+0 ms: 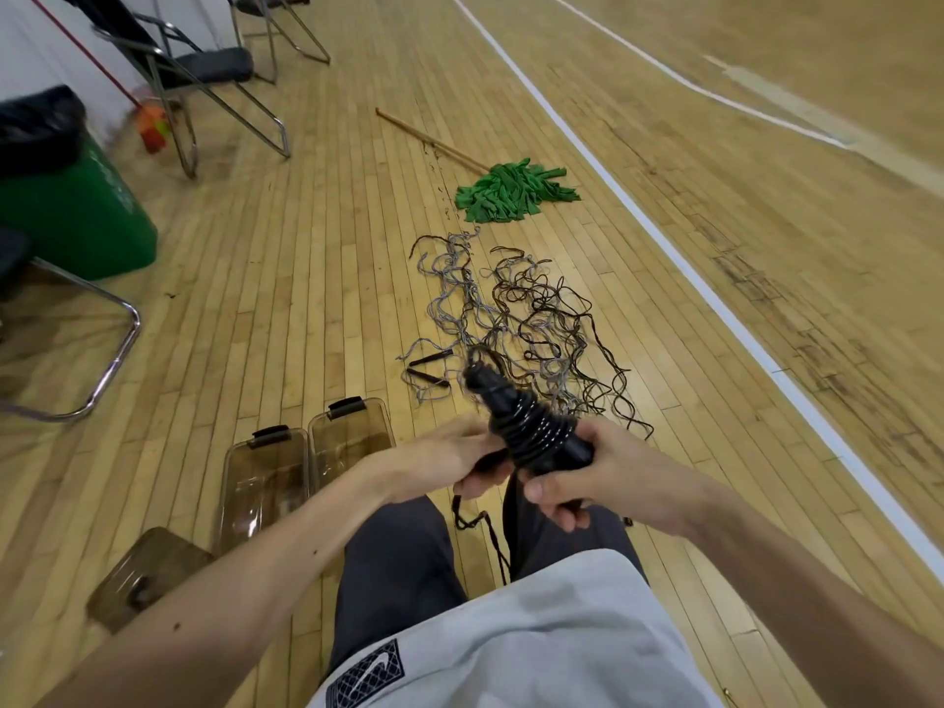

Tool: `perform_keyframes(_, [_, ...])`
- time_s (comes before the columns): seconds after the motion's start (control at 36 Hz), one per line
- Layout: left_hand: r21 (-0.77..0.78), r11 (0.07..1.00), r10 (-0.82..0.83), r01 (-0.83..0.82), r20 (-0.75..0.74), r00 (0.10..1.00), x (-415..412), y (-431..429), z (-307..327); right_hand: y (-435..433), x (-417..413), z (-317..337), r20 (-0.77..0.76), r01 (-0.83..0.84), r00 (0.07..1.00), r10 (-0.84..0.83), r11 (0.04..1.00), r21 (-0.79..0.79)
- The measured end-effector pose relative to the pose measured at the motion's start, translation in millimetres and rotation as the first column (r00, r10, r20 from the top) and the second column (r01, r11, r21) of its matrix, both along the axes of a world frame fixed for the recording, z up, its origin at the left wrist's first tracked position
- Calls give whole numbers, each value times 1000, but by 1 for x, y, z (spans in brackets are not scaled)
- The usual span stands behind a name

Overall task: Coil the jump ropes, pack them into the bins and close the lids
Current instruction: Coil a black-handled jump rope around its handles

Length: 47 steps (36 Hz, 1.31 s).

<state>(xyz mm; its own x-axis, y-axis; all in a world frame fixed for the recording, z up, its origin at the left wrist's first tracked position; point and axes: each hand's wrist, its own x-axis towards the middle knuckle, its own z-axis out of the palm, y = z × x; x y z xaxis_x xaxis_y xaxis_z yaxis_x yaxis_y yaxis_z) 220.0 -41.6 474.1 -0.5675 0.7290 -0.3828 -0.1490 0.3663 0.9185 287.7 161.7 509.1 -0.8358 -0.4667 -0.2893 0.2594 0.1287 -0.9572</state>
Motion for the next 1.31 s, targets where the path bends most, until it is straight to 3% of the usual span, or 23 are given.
perform_keyframes(0.06, [-86, 996, 12, -15, -38, 999, 2, -1, 0, 4, -4, -7, 20, 93, 995, -93, 996, 11])
perform_keyframes(0.14, [-86, 996, 1, -7, -67, 998, 4, -5, 0, 8, -8, -15, 60, 189, 980, -190, 982, 31])
perform_keyframes(0.44, [-221, 975, -39, -22, -266, 963, 8, -2, 1, 11, -16, -36, 83, 281, 955, -285, 958, 62])
perform_keyframes(0.67, [-353, 936, -109, 7, -270, 957, 6, -11, 5, 33, -22, -53, 80, 435, 892, -446, 892, 124])
perform_keyframes(0.81, [-530, 848, -297, -5, -482, 824, 14, -4, 13, 32, -19, -66, 83, 409, 897, -434, 887, 212])
perform_keyframes(0.92, [-633, 773, -471, -52, -626, 622, 14, 3, 32, 27, -22, -65, 82, 361, 918, -388, 903, 230])
perform_keyframes(1.17, [-616, 786, -595, 52, -731, 335, 3, 9, 69, 14, -14, -52, 197, 27, 976, -94, 947, 320])
perform_keyframes(1.31, [-586, 804, -588, 101, -760, 278, -3, 18, 76, 3, -8, -39, 216, -118, 975, 44, 932, 342])
